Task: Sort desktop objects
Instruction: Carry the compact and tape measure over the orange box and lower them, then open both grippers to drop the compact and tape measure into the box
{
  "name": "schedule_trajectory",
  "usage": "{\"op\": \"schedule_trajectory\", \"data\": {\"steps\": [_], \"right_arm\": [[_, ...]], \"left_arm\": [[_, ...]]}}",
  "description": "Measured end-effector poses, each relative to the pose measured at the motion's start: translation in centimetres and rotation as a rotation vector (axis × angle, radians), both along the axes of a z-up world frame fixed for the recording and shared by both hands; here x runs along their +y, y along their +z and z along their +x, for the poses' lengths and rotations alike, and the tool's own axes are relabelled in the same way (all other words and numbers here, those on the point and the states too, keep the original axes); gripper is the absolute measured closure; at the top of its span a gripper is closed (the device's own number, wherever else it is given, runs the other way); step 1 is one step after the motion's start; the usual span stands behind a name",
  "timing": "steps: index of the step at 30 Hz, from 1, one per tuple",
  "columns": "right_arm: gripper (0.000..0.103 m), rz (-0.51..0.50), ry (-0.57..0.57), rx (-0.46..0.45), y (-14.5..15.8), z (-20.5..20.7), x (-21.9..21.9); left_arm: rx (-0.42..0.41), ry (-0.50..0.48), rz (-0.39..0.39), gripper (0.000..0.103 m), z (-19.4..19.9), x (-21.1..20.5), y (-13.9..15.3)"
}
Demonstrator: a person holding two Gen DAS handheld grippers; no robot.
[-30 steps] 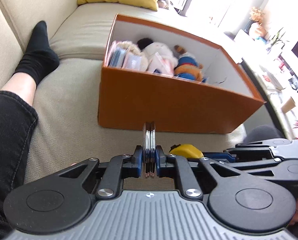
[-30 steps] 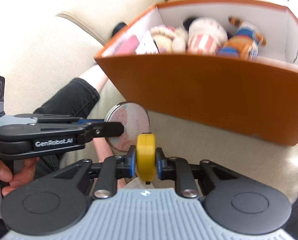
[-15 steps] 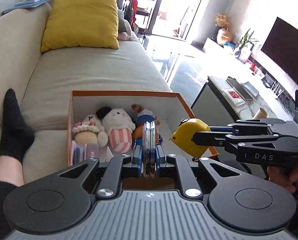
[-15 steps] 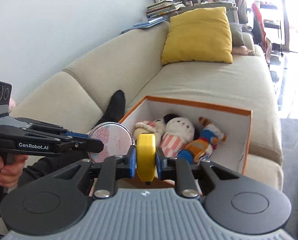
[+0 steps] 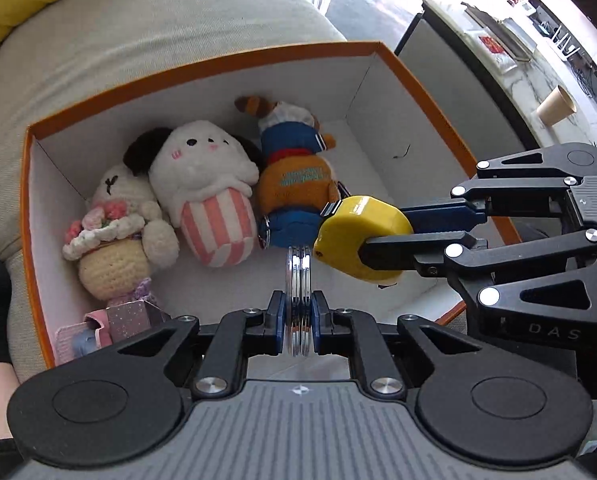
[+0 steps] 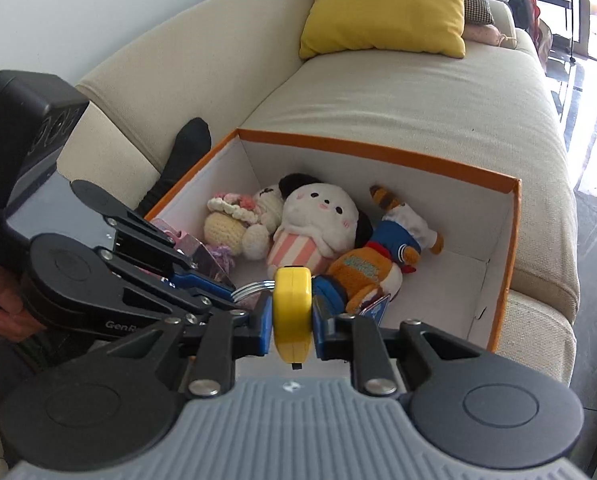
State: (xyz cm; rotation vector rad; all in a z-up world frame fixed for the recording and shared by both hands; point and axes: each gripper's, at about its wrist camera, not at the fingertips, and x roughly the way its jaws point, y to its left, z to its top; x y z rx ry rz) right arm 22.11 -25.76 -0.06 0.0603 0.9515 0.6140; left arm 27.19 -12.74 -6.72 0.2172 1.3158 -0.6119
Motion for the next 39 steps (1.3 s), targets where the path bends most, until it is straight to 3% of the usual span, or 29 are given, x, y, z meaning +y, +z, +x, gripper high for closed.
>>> {"op": "schedule_trajectory", "data": {"steps": [6,10,23,29,33,39], "right_arm": [[0.082,0.001,0.03,0.039,-1.1,0.8,0.0],[0.082,0.01,0.044,0.062,-1.5,1.2,0.3],[0.082,0.0,0.076,0.075,-2.0,1.7,1.7],[0.082,-0.003,0.084,0.086,-2.2,2.1,2.3],[0.082,-0.011,0.087,0.121,-2.8,2.5,3.0],[0.082,0.03,0.109,0.22,-3.6,3.7,4.1]], "left_arm": [[0.095,-0.052,0.042,0.089,1.2,-0.1,-2.0],[0.116,-0.05,0.049,0.088,1.7,0.1,-2.2],[0.025,-0.093,0.2,0.08,0.8,0.3,-2.1],[0.009,-0.077,0.163,0.077,0.7,1.4,-1.4],[-0.061,-0.071,0.139,0.077,-0.1,2.6,0.4],[-0.197,0.021,0.04,0.075,-1.2,5.1,4.7]]}}
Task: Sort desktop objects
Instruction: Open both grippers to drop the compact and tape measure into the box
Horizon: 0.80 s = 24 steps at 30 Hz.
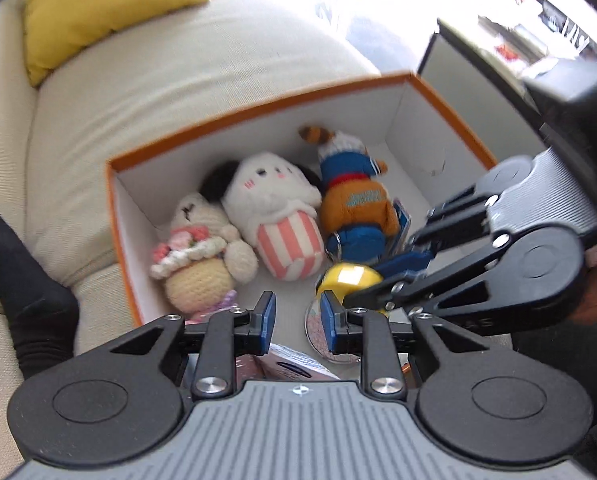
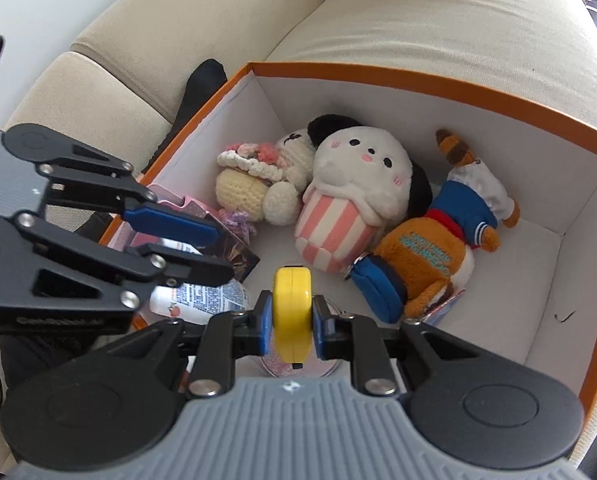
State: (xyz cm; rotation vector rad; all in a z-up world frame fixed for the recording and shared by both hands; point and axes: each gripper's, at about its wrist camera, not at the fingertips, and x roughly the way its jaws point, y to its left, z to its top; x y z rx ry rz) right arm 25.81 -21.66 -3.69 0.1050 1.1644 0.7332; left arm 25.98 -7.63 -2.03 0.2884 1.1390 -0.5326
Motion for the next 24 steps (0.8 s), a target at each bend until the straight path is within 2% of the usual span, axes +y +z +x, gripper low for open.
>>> {"op": "schedule_trajectory", "data": {"steps": [3,7,10,15,19,24], "right_arm": [[0.082,0.033,0.002,0.081,-0.8,0.8,0.5],[0.082,0.053,-0.011,0.159,-1.8,1.6,0.5],[0.081,0.025,-0.022,0.171,-1.7,1.6,0.4],[0.075,-0.09,-0.003,0.184,-2.3,1.2,0.8],[0.074,-0.122,0.002,0.174,-2.1,1.1,0.9],[0.063,-0.222,0.027,0.139,-2.0,1.0,1.6]], "left_arm": [[-0.072,0.063,-0.056,0.075,-0.1,0.8,1.4],[-0.112,0.105,-0.082,0.075,-1.0,1.4,1.9],[-0.12,0.12,-0.096,0.075,-1.6,2.0,1.8],[-0.127,0.147,-0.119,0.075,-1.9,2.8,1.5],[-0.133,0.18,-0.122,0.075,-1.7,3.6,1.2],[-0.137,0.188,-0.135,0.075,-1.9,4.1,1.4]]}}
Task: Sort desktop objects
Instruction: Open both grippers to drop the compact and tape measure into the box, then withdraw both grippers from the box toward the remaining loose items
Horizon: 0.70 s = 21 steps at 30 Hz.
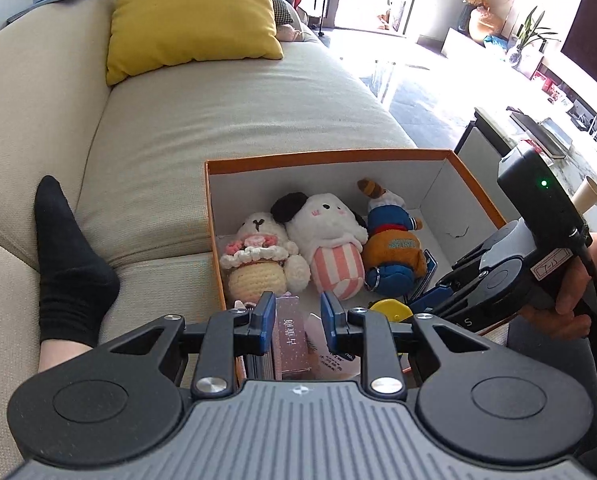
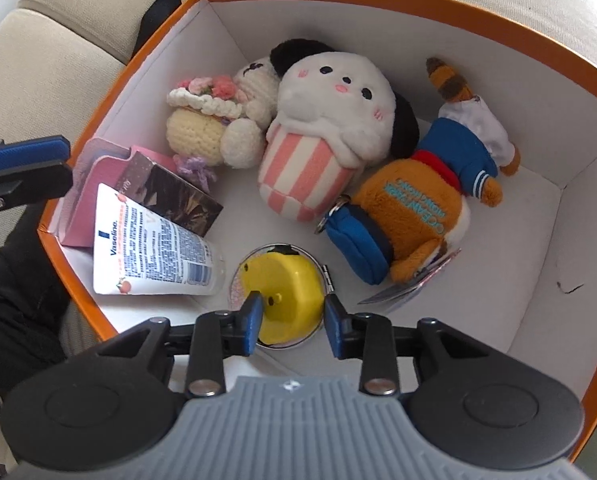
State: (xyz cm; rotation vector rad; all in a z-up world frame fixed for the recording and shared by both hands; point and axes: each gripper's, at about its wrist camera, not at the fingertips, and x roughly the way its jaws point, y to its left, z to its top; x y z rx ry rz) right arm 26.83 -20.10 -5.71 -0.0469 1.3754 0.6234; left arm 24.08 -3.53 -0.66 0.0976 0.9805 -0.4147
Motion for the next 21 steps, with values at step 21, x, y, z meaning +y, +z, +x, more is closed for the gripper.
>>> {"op": "schedule_trajectory", "data": {"steps": [21], "right_arm": [[0.064,0.113,-0.184,0.182,-2.0,2.2,-0.9]], "left_arm": [[0.025,0.036,-0.028,0.075,-0.5,1.9,-0.2]]}}
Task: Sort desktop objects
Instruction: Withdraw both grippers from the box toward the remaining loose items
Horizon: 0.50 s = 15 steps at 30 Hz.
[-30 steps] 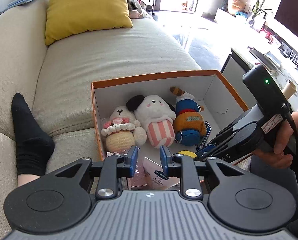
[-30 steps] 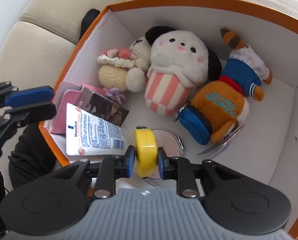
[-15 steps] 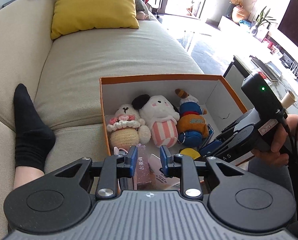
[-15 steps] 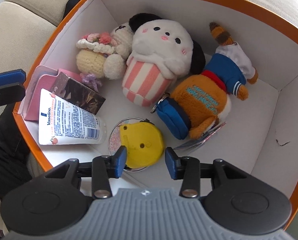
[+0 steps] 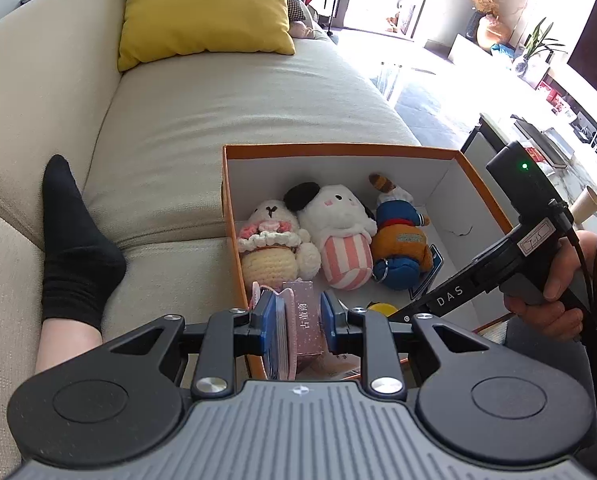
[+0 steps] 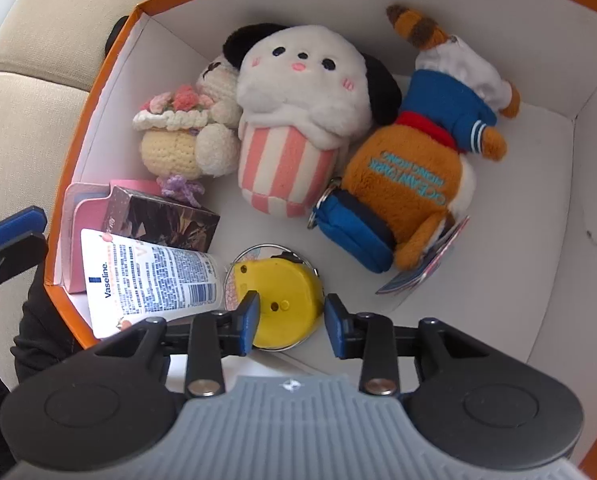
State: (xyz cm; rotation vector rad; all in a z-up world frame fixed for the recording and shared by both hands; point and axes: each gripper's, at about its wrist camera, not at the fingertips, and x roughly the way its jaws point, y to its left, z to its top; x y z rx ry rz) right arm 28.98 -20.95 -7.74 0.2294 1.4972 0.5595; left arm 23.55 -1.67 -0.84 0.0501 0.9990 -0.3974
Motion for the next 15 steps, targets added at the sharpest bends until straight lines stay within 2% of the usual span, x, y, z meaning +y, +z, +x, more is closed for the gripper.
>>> {"op": "schedule_trajectory", "data": {"steps": [6,11,15], "right_arm": [[0.065,0.025,-0.023,0.04,-0.3,-0.2,0.6],[0.064,0.008,-0.014,0.025,0.1,-0.3,1.0],[0.063,-0.001,-0.007,0.02,0.2,-0.5,1.2]], "left_arm": [[-0.003,0.01,-0.009,0.075,-0.1,0.3,0.1],[-0.009,0.015,-0.019,0.075,-1.0,0.2,0.3],[-0.024,0.042,-0.056,0.075,-2.6,0.7,0.7]]}}
